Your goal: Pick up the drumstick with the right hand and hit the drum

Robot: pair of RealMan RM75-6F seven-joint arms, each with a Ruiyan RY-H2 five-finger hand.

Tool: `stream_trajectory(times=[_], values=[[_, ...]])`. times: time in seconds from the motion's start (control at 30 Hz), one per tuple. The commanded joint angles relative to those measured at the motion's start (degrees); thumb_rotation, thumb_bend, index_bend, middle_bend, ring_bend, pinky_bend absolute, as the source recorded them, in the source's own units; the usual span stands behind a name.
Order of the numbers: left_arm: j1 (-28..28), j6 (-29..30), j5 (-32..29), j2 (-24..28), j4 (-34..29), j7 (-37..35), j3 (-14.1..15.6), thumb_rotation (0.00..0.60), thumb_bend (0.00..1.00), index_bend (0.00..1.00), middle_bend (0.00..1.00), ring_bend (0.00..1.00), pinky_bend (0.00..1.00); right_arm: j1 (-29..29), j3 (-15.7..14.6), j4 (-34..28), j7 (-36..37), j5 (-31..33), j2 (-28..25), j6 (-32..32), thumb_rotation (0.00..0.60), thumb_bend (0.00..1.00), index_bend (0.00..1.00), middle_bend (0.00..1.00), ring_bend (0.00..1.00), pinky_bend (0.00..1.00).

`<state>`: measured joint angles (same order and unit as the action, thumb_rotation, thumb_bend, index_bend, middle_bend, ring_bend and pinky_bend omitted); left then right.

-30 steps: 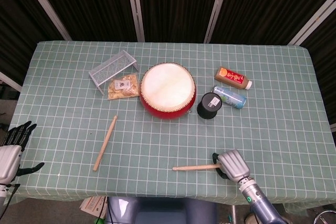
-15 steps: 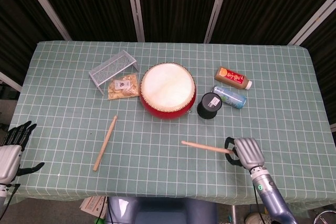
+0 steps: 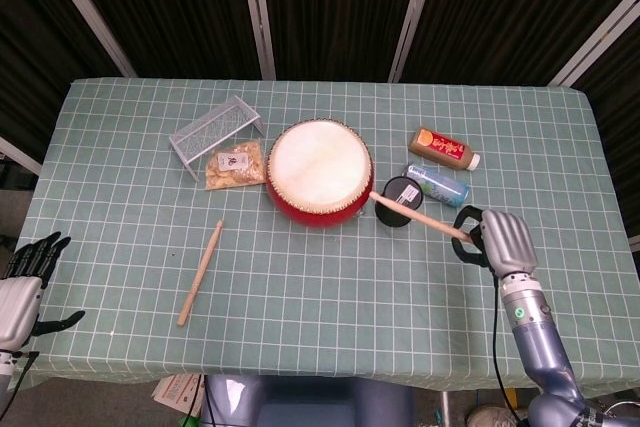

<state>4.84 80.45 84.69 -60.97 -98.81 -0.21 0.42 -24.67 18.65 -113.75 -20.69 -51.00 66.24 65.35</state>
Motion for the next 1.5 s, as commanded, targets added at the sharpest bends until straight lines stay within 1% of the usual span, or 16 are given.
stream_trajectory(times=[0.03, 0.17, 0.3, 0.5, 0.63, 1.0, 1.1, 1.2, 1.5], values=[[0.1, -0.5, -0.3, 0.2, -0.3, -0.1, 0.0, 0.6, 0.0, 0.0, 0.0, 0.0, 0.0, -4.1, 2.8, 0.3, -2.1, 6.2, -1.3, -2.1, 0.6, 0.53, 0.96, 1.0, 1.0, 1.0], [0.3, -1.4, -0.9, 0.7, -0.8, -0.2, 0.2, 0.6, 0.0, 0.0, 0.0, 0.0, 0.0, -8.4, 4.3, 1.9, -4.9, 11.2, -1.1, -3.1, 0.6, 0.53, 0.96, 1.0, 1.0, 1.0], [0.5, -2.3, -1.8, 1.2, -1.6, -0.4, 0.2, 0.6, 0.0, 0.0, 0.0, 0.0, 0.0, -12.3, 5.0, 3.3, -7.2, 15.4, -0.4, -4.5, 0.6, 0.53, 0.96, 1.0, 1.0, 1.0], [1.0, -3.8, -3.2, 1.8, -2.8, -0.4, 0.1, 0.6, 0.0, 0.0, 0.0, 0.0, 0.0, -17.6, 7.5, 6.7, -5.6, 22.6, 2.2, -7.3, 0.6, 0.55, 0.96, 1.0, 1.0, 1.0], [1.4, -5.4, -4.8, 2.6, -4.0, -0.8, 0.0, 0.6, 0.0, 0.0, 0.0, 0.0, 0.0, -20.5, 7.3, 11.1, -4.8, 24.5, 4.7, -8.5, 0.6, 0.55, 0.96, 1.0, 1.0, 1.0], [2.2, -7.7, -6.4, 3.9, -5.0, -2.7, -0.1, 0.6, 0.0, 0.0, 0.0, 0.0, 0.0, -24.4, 6.3, 24.0, -2.4, 25.1, 12.4, -6.4, 0.6, 0.55, 0.96, 1.0, 1.0, 1.0], [2.4, -8.2, -6.7, 4.0, -5.2, -3.2, -0.1, 0.6, 0.0, 0.0, 0.0, 0.0, 0.0, -24.7, 6.4, 25.6, -1.6, 24.8, 13.8, -5.6, 0.6, 0.55, 0.96, 1.0, 1.0, 1.0], [2.5, -8.6, -6.8, 4.3, -5.2, -3.7, -0.1, 0.6, 0.0, 0.0, 0.0, 0.0, 0.0, -25.1, 7.3, 27.8, 0.0, 23.9, 15.2, -4.7, 0.6, 0.55, 0.96, 1.0, 1.0, 1.0], [2.6, -8.3, -6.1, 4.1, -5.1, -3.8, -0.1, 0.6, 0.0, 0.0, 0.0, 0.0, 0.0, -25.6, 10.4, 31.4, 5.1, 19.3, 18.4, -0.4, 0.6, 0.55, 0.96, 1.0, 1.0, 1.0]])
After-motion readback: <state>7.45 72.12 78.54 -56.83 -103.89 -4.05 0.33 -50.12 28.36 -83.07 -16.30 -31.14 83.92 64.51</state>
